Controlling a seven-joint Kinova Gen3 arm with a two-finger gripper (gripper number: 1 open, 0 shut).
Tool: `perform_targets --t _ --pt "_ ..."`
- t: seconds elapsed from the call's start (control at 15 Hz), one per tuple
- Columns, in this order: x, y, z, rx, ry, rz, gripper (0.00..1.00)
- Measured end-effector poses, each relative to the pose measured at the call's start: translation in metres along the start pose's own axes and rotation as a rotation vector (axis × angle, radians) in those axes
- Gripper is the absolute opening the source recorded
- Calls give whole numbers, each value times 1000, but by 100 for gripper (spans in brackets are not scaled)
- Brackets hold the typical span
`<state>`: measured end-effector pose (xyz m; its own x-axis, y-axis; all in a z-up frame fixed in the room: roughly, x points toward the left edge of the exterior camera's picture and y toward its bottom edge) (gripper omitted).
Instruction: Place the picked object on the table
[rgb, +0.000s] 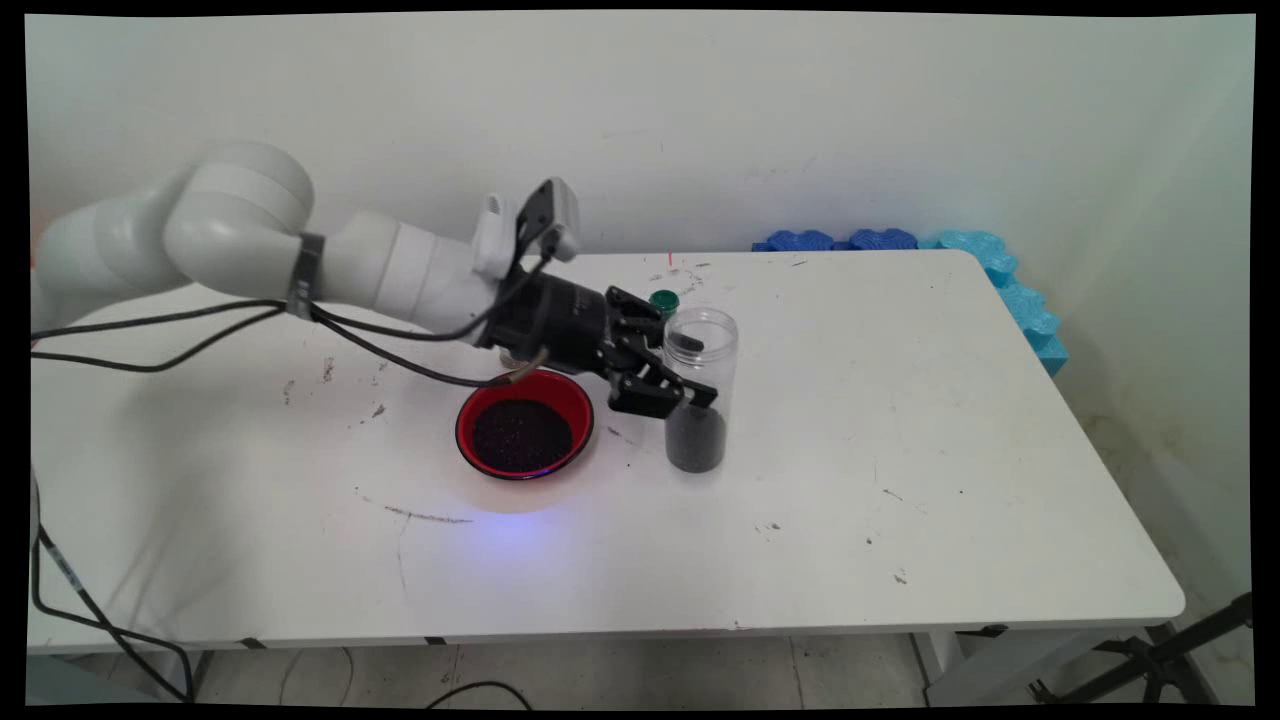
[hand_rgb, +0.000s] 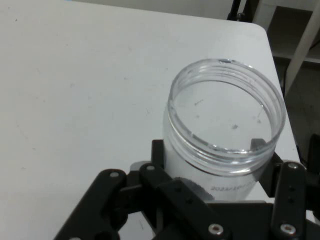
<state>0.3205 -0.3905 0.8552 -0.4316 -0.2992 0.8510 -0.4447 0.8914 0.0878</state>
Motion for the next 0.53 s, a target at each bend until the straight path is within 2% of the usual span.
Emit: perform_targets --t 0.53 --pt "-16 3 30 20 -14 -2 0"
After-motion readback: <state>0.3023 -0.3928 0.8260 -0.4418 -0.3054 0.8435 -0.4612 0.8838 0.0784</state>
